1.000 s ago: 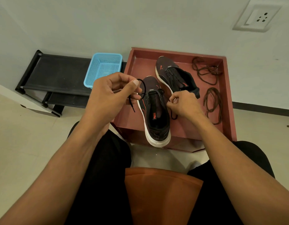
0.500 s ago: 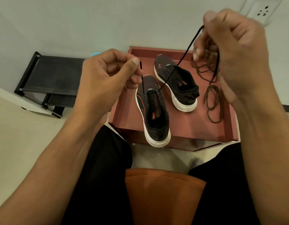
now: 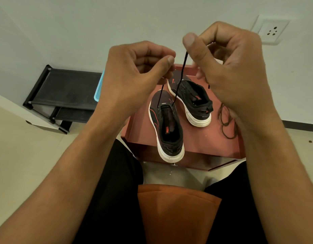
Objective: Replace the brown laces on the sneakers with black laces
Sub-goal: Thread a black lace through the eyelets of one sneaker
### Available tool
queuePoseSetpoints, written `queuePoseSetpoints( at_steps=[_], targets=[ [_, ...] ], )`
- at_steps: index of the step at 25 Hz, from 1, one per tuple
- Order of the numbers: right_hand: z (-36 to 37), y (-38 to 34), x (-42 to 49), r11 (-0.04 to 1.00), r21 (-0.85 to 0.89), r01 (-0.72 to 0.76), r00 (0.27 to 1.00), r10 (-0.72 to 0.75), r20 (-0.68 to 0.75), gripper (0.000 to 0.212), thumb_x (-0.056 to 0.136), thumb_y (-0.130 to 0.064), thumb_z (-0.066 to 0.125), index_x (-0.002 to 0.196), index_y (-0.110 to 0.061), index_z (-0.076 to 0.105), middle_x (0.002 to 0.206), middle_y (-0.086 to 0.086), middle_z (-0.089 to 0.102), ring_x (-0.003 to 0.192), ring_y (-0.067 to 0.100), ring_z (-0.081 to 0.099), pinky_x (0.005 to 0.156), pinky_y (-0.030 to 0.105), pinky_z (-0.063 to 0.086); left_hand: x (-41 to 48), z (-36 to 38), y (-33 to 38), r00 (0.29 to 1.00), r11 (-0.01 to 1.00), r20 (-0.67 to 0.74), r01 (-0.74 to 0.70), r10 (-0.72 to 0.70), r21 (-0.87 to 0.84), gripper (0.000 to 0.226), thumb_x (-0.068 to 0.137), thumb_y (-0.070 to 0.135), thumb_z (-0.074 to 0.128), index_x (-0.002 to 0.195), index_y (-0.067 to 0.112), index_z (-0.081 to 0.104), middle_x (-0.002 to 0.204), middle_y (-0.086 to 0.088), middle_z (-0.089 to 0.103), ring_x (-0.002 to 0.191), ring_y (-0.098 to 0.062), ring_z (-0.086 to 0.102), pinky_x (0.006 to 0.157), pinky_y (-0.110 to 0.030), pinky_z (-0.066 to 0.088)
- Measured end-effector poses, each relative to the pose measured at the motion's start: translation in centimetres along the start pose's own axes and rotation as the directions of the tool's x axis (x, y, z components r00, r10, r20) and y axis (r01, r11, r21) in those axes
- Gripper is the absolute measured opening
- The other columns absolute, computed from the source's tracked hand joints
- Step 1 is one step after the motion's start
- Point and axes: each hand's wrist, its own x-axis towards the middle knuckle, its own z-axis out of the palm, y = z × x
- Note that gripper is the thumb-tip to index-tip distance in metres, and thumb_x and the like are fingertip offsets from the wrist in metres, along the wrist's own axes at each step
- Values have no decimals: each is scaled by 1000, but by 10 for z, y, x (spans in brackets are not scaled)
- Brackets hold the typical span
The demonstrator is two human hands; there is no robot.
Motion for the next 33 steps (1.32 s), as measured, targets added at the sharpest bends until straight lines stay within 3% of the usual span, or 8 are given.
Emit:
queuePoseSetpoints(
  at_steps=[4, 7, 10, 13, 16, 20, 26, 33],
  targets=[
    [10, 31, -2, 977, 197, -77, 997, 76, 16, 34, 102, -28, 69, 87, 2, 65, 82, 16, 76, 68, 47, 66, 61, 56, 54, 1, 0, -27, 999, 1000, -36, 11, -10, 24, 13, 100, 16, 70, 108, 10, 78, 92, -5, 79, 82, -18, 76, 78, -31, 63],
    [25, 71, -5, 963, 183, -199, 979, 189, 70, 34, 102, -29, 70, 86, 1, 63, 71, 16, 73, 52, 36, 59, 50, 39, 47, 9, 8, -69, 991, 988, -97, 98, -87, 115, 23, 105, 31, 62, 96, 14, 76, 97, -8, 76, 78, -15, 71, 78, -27, 59],
    [40, 113, -11, 952, 113, -286, 954, 271, 126, 25, 99, -28, 73, 86, -8, 65, 73, 12, 72, 59, 22, 67, 60, 31, 54, 18, 26, -112, 913, 881, -18, 387, -407, -273, 28, 112, 25, 48, 97, 3, 58, 93, -19, 75, 82, -19, 77, 84, -37, 63],
    [50, 152, -16, 940, -31, -341, 926, 341, 163, 15, 97, -27, 75, 89, -16, 69, 74, 0, 73, 59, 17, 69, 59, 32, 56, 24, 37, -146, 794, 643, 154, 575, -589, -506, 15, 109, 13, 53, 95, 9, 47, 80, -10, 69, 58, -16, 68, 60, -33, 61],
    [57, 177, -23, 907, -245, -343, 910, 386, 154, 8, 96, -27, 75, 94, -19, 75, 74, -6, 73, 59, 8, 71, 64, 26, 58, 27, 41, -183, 814, 810, 72, 581, -577, -79, 15, 105, 20, 61, 94, 16, 52, 74, -2, 61, 50, -8, 50, 46, -25, 43],
    [67, 194, -30, 837, -462, -293, 913, 389, 126, 14, 92, -27, 78, 103, -20, 81, 79, -11, 71, 72, 0, 64, 82, 24, 55, 26, 41, -213, 910, 726, 16, 318, -413, 610, 22, 94, 37, 72, 113, 27, 78, 95, 3, 75, 95, -16, 69, 85, -32, 55],
    [75, 195, -33, 808, -509, -298, 907, 406, 114, 26, 86, -44, 82, 99, -22, 82, 69, -12, 68, 67, 2, 65, 76, 25, 56, 28, 43, -216, 941, 712, -47, 286, -336, 641, 7, 89, 28, 80, 83, 26, 81, 66, 15, 61, 69, -10, 65, 67, -27, 53],
    [75, 193, -34, 773, -519, -364, 893, 449, 43, 24, 81, -42, 83, 94, -22, 82, 71, -10, 72, 74, 7, 70, 82, 35, 61, 31, 45, -208, 892, 739, -75, 413, -445, 532, 19, 92, 28, 68, 79, 21, 55, 78, 7, 62, 69, -6, 55, 58, -23, 39]
  ],
)
